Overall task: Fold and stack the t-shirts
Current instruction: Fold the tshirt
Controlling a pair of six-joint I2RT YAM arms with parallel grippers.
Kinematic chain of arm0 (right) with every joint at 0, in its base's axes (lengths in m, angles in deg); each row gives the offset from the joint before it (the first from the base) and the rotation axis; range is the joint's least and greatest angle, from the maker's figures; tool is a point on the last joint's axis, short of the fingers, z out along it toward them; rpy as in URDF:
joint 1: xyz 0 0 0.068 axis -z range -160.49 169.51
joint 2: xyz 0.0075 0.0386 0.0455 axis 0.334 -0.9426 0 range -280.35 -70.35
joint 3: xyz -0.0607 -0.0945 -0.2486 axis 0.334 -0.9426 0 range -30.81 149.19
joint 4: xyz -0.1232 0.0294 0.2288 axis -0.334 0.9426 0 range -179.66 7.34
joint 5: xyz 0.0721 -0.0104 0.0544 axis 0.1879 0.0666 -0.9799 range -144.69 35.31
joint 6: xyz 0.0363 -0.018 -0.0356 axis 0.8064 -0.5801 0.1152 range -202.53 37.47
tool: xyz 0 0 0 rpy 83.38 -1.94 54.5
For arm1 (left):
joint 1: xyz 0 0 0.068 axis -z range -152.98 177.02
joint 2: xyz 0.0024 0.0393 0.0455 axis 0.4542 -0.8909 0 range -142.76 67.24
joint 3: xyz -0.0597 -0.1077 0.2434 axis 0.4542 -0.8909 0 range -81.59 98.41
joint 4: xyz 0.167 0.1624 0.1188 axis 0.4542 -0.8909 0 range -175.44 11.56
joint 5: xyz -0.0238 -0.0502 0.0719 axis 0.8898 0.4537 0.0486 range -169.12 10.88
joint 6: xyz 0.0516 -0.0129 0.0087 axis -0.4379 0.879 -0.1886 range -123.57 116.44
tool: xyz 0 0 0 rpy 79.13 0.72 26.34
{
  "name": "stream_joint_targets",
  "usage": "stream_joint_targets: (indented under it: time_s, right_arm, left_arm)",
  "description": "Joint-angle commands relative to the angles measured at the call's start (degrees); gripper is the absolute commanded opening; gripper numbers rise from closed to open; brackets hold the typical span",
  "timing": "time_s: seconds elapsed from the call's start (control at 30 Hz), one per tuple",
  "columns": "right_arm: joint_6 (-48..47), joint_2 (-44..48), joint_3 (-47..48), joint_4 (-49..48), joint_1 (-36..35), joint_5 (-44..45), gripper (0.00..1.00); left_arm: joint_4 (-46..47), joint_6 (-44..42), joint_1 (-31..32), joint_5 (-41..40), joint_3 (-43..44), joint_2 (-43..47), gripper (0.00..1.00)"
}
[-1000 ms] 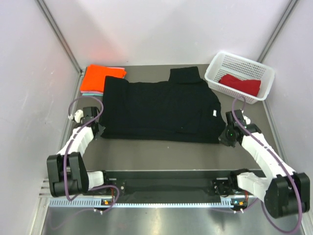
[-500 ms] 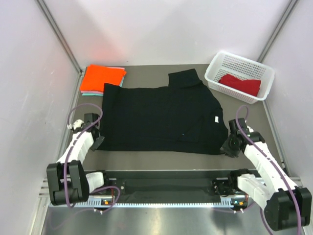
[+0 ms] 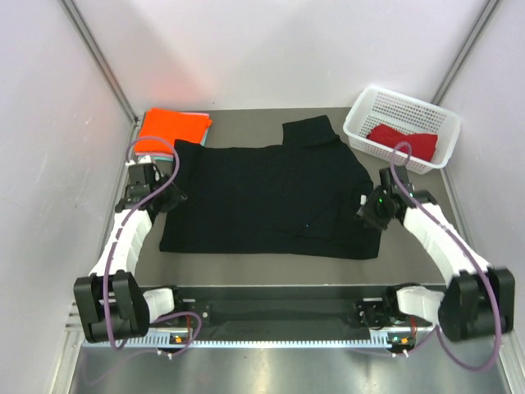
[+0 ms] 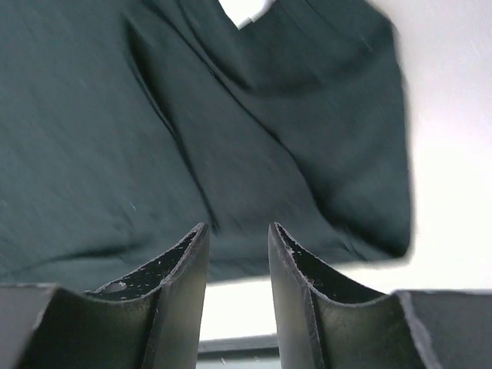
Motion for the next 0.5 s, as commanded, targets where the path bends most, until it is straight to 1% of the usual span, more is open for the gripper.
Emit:
stream_joint_targets:
  time_s: [0.0,0.1,0.17,0.2,0.23,0.37,0.43,0.47]
  right_arm:
    - [-2.5,-7.9,6.0,-6.7,-0.5,-0.3,0.37]
    - [-1.7,-12.1,7.8,-9.6,-0.8,-1.7,0.37]
    - [0.0,-13.9,8.7,-10.2,-1.0,-0.7,0.37]
    - [0.8,-15.8,9.6,-9.9,-1.2,-0.4,0.37]
    - [1.5,-16.7,9.9,-10.0,-1.3,-0.2,0.36]
    - [3.8,-20.0,11.0,-12.8,-2.4,0.0,0.36]
    - [4.2,-22.1,11.5,-14.0,-2.8,0.1,0.37]
    - [4.4,-22.9,12.3,-14.2,-3.0,0.1,0.37]
  left_arm:
    - [6.5,-5.0,0.0,11.0,1.8,-2.8,0.39]
    - [3.4,-6.1,0.0,10.5,5.0,-7.0,0.38]
    - [3.4,-4.6,-0.1,5.3,5.2,-7.8,0.38]
    - [4.1,-1.7,0.0,2.1,4.7,-7.8,0.38]
    - [4.3,0.1,0.0,-3.8,4.4,-7.5,0.4]
    - [4.0,3.4,-0.1,-12.8,3.8,-5.8,0.43]
    - [3.5,4.8,-0.2,-15.6,3.2,-4.9,0.45]
    - [3.0,7.7,-0.1,-18.6,2.8,-4.8,0.47]
